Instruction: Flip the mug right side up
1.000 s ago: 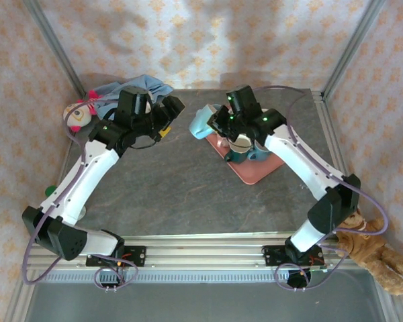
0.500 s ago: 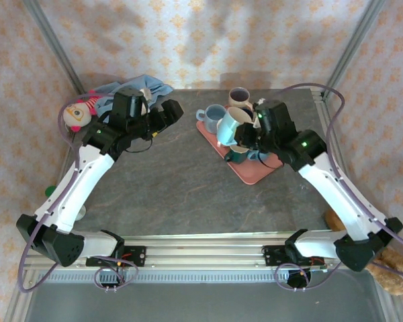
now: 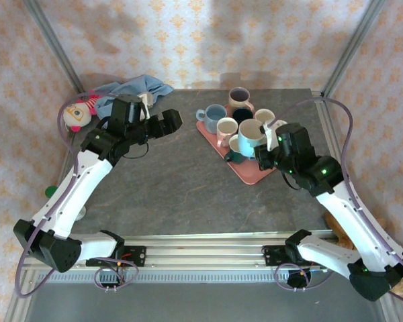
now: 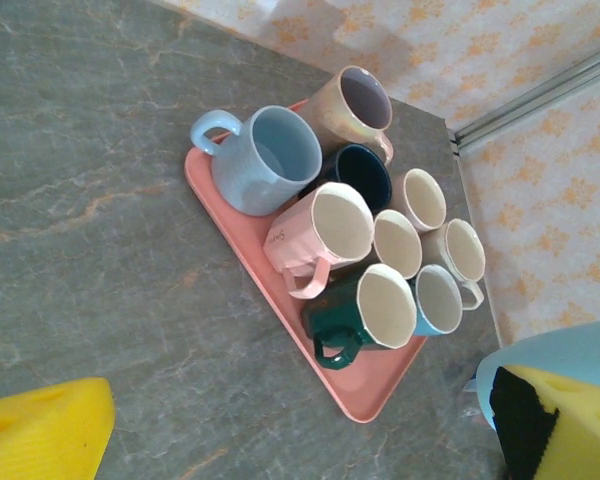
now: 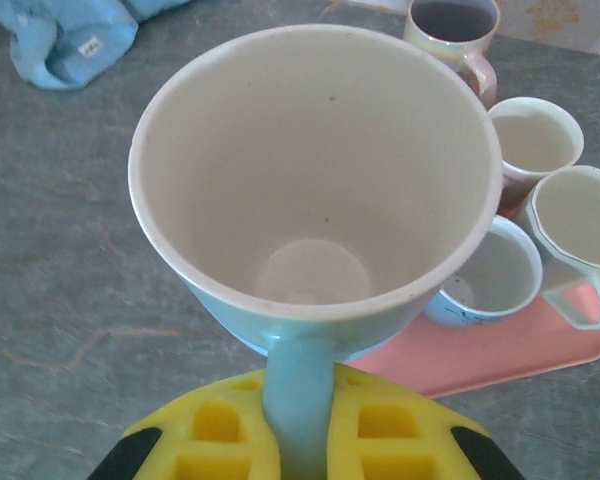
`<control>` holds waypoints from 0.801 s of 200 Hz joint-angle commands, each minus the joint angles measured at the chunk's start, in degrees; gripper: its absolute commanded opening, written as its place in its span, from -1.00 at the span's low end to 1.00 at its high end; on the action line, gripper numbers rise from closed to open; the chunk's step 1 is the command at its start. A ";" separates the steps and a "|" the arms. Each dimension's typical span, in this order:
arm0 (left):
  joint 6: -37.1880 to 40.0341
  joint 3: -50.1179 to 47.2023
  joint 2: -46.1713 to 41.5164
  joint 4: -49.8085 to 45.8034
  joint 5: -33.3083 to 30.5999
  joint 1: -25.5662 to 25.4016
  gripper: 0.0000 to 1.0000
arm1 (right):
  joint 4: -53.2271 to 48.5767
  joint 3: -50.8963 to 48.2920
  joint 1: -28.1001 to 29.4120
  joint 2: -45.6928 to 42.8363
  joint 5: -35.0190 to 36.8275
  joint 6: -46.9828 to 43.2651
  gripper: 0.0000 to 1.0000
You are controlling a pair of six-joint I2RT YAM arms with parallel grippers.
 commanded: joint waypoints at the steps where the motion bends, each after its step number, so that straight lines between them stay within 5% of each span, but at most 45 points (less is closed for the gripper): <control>1: 3.00 -1.05 -1.80 0.56 -2.53 0.44 0.95 | 5.55 -3.07 -2.06 -3.81 -0.34 -9.21 -1.00; 160: 6.85 -11.94 -5.45 7.33 -4.70 0.50 0.95 | 32.06 -36.49 -8.60 -11.01 -4.45 -14.43 -1.00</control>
